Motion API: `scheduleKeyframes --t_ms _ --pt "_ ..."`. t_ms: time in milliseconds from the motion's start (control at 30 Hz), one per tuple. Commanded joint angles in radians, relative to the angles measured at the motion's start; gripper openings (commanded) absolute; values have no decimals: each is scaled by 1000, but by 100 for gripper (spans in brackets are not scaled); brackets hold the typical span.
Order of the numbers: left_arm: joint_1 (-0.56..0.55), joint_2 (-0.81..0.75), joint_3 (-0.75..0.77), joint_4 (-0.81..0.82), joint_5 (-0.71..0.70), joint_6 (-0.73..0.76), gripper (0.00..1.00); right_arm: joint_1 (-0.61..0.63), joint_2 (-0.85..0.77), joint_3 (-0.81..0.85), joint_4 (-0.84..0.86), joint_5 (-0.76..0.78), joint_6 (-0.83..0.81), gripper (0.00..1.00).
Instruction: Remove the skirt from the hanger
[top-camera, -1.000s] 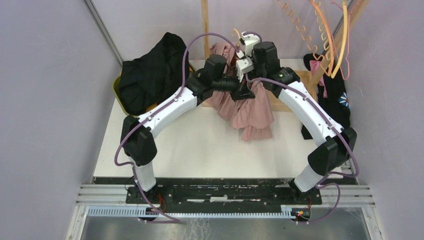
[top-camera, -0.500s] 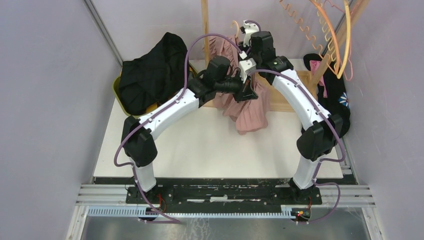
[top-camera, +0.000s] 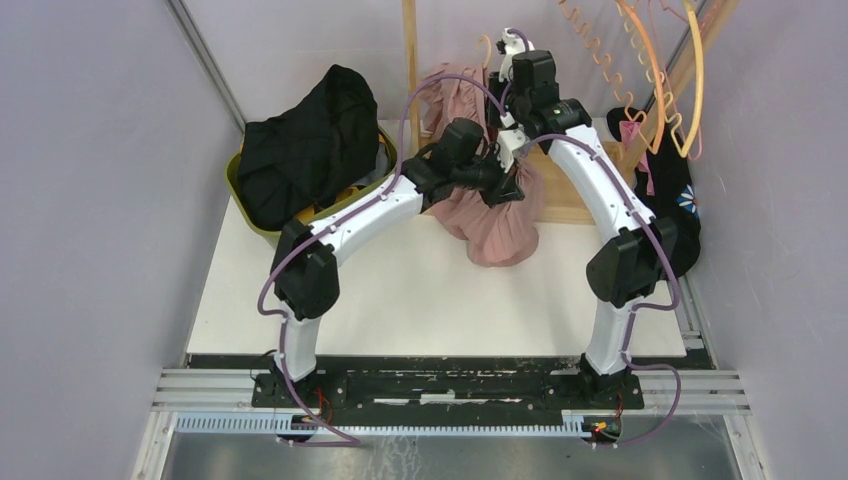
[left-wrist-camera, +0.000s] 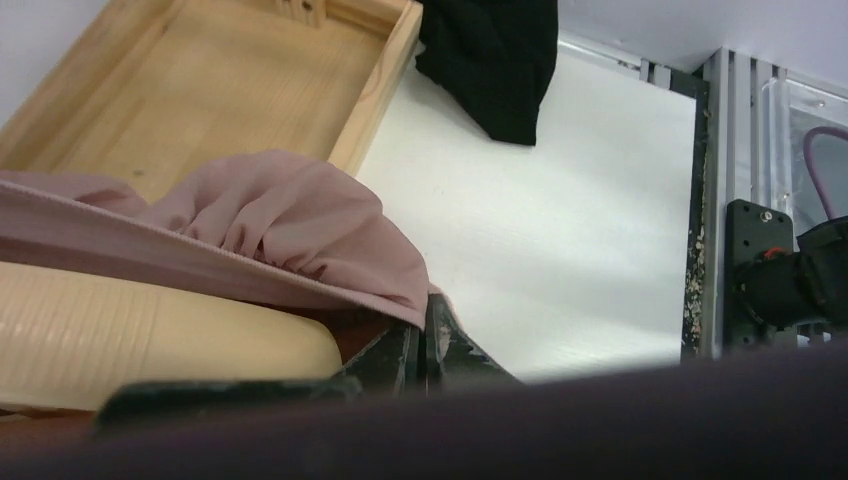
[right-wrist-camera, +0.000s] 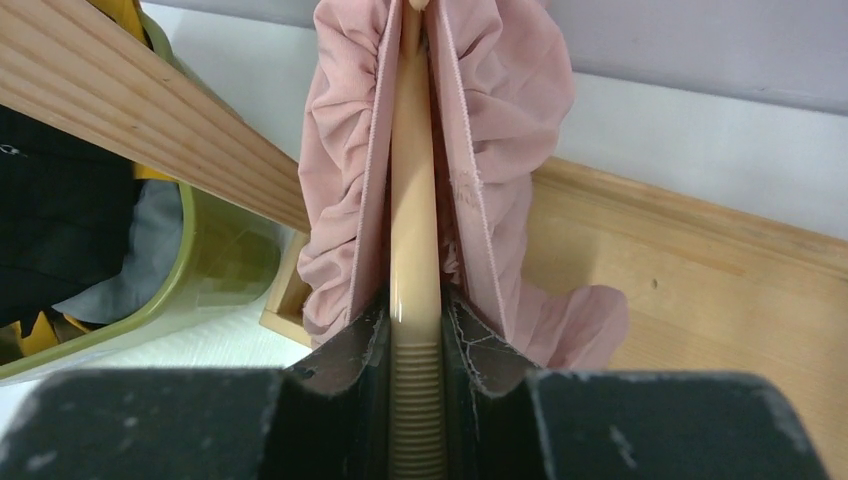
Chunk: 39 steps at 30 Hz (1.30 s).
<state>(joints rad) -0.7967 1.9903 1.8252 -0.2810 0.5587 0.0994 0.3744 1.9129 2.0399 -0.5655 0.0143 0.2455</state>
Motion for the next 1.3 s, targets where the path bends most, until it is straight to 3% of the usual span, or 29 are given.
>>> scheduleKeyframes --t_ms 0,133,467,833,1100,1267 --pt "-107 64 -38 -202 52 58 7 0 6 137 248 -36 116 1" --pt "-102 44 -65 -223 -90 100 19 -13 -40 121 229 -51 129 1" --pt "98 24 -284 -47 -263 95 20 -30 -344 -123 179 -4 47 1" --pt "280 40 -221 -31 -282 116 20 -29 -480 -267 102 40 7 1" --pt "282 13 -153 -56 -231 82 19 -28 -516 -292 45 10 14 1" --pt "265 -24 -24 -144 -239 99 18 -25 -622 -444 -36 -14 20 1"
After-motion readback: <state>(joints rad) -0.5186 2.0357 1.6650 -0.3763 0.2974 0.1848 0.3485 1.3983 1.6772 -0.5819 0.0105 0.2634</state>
